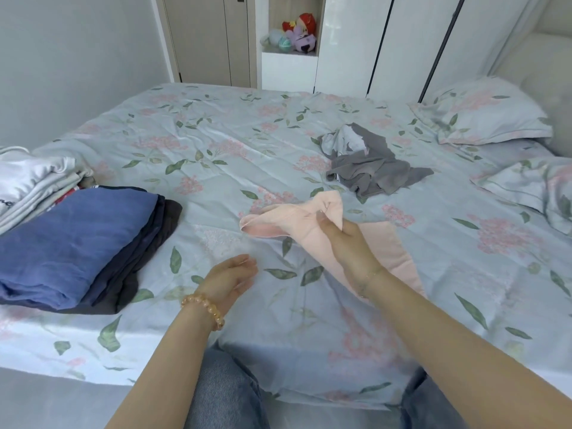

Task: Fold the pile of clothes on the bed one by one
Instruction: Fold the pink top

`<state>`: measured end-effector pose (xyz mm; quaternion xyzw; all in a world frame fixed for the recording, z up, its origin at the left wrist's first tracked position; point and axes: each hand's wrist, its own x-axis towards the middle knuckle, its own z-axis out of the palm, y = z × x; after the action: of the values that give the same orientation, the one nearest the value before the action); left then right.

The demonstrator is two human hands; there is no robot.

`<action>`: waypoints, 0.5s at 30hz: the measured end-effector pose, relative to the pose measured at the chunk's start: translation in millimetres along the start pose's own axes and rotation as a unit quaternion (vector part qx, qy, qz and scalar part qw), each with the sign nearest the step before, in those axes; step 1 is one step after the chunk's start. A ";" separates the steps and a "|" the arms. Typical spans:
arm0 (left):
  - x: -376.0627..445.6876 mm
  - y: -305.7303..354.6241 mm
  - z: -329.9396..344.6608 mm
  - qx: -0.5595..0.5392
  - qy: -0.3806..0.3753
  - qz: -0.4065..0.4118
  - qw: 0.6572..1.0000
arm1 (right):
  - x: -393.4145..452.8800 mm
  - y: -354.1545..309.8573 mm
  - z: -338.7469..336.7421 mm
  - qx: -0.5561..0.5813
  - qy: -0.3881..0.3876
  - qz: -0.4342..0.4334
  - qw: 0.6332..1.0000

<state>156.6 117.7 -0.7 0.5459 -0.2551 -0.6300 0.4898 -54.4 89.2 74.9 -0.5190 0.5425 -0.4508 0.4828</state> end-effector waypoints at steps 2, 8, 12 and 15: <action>-4.5 6.2 11.2 0.010 -0.042 0.011 0.999 | -2.9 -29.9 -17.3 0.037 -0.003 0.011 0.999; -33.1 73.5 32.2 0.050 -0.162 0.153 0.974 | -23.2 -112.0 -57.5 0.184 -0.101 0.029 0.977; -67.0 135.0 27.2 0.117 -0.209 0.248 0.939 | -31.9 -148.1 -64.7 0.238 -0.150 0.032 0.959; -92.5 180.3 24.8 0.086 -0.190 0.310 0.928 | -31.7 -167.4 -64.9 0.272 -0.168 0.033 0.947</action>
<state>187.4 124.9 201.0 0.3505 -0.5530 -0.5143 0.5539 -97.6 110.8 250.7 -0.4181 0.3270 -0.4712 0.7044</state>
